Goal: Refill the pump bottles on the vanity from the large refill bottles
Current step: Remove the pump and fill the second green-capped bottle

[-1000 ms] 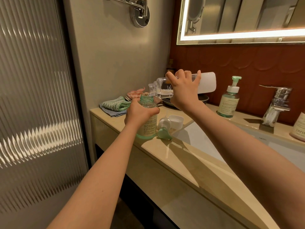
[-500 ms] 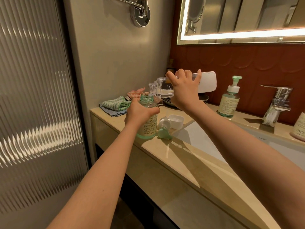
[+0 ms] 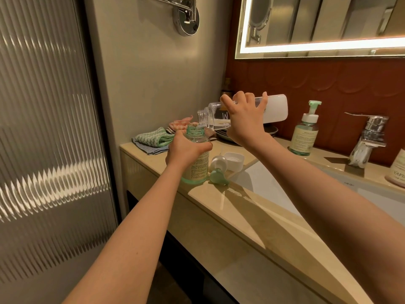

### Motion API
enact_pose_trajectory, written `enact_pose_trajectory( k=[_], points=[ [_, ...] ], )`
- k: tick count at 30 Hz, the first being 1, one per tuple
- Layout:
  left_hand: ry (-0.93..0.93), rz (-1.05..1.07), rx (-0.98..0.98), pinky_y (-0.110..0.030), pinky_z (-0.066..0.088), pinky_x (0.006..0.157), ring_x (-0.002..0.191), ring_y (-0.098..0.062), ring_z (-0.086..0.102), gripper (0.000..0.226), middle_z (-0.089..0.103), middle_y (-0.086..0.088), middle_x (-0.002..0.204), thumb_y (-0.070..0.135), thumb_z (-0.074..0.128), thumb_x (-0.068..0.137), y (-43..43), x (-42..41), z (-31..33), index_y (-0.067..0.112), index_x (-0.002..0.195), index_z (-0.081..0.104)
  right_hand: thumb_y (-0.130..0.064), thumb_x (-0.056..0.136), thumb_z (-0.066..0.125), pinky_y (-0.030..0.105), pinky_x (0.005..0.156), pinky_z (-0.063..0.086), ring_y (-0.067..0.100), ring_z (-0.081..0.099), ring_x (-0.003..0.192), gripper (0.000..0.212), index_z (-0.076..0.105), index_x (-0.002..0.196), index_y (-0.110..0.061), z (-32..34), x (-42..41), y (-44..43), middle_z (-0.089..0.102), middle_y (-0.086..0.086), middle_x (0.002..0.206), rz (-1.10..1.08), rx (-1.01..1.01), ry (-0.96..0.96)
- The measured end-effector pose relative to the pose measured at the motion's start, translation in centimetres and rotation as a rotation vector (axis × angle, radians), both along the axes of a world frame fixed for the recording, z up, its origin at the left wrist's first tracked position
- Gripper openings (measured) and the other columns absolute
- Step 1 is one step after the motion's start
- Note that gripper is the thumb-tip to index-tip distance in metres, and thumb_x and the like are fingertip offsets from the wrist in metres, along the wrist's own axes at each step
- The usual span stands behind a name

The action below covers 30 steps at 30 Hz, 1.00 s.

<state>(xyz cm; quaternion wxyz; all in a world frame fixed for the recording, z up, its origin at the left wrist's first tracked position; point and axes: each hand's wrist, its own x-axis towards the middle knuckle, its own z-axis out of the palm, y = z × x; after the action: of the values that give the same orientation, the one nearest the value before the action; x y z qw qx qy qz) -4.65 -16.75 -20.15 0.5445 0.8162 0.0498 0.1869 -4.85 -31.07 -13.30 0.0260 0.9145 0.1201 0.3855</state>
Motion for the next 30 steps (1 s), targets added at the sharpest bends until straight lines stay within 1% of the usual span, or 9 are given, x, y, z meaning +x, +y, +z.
enact_pose_trajectory(
  k=[2,7,12,15,18,30],
  points=[
    [0.003,0.002,0.0,-0.045,0.049,0.09,0.103,-0.023,0.058,0.088,0.062,0.0,0.111,0.051,0.072,0.042,-0.08,-0.1,0.06,0.017,0.12,0.048,-0.003,0.079,0.056,0.06,0.11,0.005,0.032,0.031,0.128,0.064,0.035,0.136,-0.024,0.05,0.01,-0.01,0.039,0.012,0.134,0.003,-0.004,-0.003],
    [0.009,0.005,-0.002,-0.046,0.049,0.09,0.104,-0.023,0.058,0.094,0.062,-0.001,0.114,0.053,0.072,0.041,-0.13,-0.18,0.07,0.015,0.123,0.047,-0.003,0.079,0.057,0.06,0.11,0.004,0.032,0.03,0.129,0.065,0.035,0.136,-0.024,0.12,0.01,0.03,0.039,0.013,0.135,0.007,-0.006,0.001],
    [-0.001,-0.001,-0.001,-0.045,0.049,0.09,0.102,-0.023,0.059,0.083,0.062,0.0,0.111,0.049,0.075,0.046,-0.09,-0.16,0.02,0.017,0.118,0.049,-0.003,0.079,0.058,0.06,0.11,0.004,0.032,0.03,0.129,0.066,0.034,0.136,-0.023,0.11,-0.04,0.0,0.038,0.013,0.135,0.005,-0.009,0.004],
    [0.005,0.003,0.002,-0.045,0.05,0.089,0.102,-0.023,0.059,0.087,0.063,0.0,0.111,0.052,0.072,0.041,-0.13,-0.15,0.05,0.017,0.118,0.049,-0.003,0.079,0.058,0.06,0.11,0.004,0.032,0.03,0.129,0.065,0.035,0.136,-0.023,0.13,-0.08,0.05,0.038,0.013,0.135,0.005,-0.008,0.004],
    [0.008,0.011,-0.001,-0.044,0.05,0.089,0.101,-0.022,0.06,0.086,0.063,0.001,0.109,0.052,0.071,0.04,-0.16,-0.18,0.11,0.017,0.116,0.05,-0.002,0.079,0.057,0.061,0.11,0.004,0.032,0.03,0.128,0.065,0.034,0.137,-0.023,0.17,-0.12,0.04,0.038,0.013,0.134,0.001,-0.011,0.002],
    [0.019,0.011,-0.003,-0.045,0.049,0.091,0.103,-0.023,0.059,0.091,0.063,-0.001,0.112,0.052,0.071,0.041,-0.24,-0.12,0.13,0.016,0.121,0.048,0.0,0.078,0.054,0.06,0.11,0.005,0.032,0.031,0.127,0.064,0.035,0.135,-0.022,0.22,-0.24,0.03,0.039,0.013,0.132,0.004,-0.021,-0.019]
  ],
)
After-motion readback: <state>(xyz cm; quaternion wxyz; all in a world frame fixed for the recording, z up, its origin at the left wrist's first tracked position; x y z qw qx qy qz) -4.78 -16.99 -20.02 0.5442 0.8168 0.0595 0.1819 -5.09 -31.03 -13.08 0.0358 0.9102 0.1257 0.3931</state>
